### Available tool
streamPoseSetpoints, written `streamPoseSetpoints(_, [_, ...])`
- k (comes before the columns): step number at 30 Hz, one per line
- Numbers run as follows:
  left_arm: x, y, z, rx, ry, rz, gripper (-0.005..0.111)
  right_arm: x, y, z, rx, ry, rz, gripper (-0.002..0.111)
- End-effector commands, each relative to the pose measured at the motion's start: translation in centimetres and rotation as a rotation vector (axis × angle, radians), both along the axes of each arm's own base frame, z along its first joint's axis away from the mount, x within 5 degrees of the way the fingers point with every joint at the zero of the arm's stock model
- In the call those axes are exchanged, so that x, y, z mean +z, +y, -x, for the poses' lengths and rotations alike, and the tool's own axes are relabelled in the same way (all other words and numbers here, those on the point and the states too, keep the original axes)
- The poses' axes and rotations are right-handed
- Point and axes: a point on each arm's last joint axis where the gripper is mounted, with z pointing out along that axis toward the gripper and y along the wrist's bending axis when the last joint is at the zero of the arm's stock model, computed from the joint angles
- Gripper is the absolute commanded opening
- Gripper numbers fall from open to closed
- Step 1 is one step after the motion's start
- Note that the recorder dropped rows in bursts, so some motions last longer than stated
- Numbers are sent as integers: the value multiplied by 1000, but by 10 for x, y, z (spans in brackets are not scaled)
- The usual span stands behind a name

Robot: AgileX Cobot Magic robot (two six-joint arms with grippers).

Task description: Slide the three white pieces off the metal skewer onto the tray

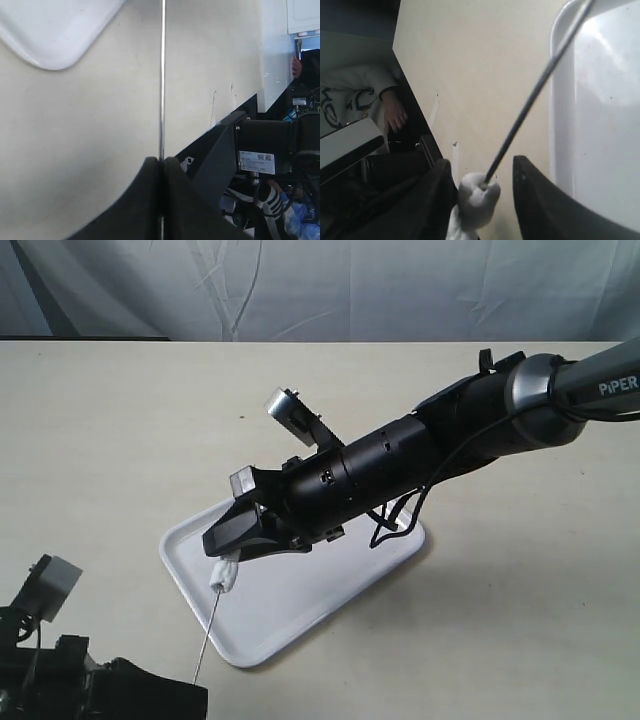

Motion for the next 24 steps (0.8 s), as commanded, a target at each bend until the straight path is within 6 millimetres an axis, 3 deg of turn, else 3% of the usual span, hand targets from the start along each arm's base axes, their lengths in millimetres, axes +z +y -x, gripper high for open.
streamPoseSetpoints(1, [2, -1, -3, 10, -9, 1, 0, -1, 0, 0, 3, -13, 2, 38])
streamPoseSetpoints(6, [-2, 1, -5, 34, -12, -39, 0, -1, 0, 0, 6, -13, 2, 32])
streamPoseSetpoints(24, [1, -1, -3, 12, -12, -4, 0, 0, -1, 3, 41, -10, -1, 32])
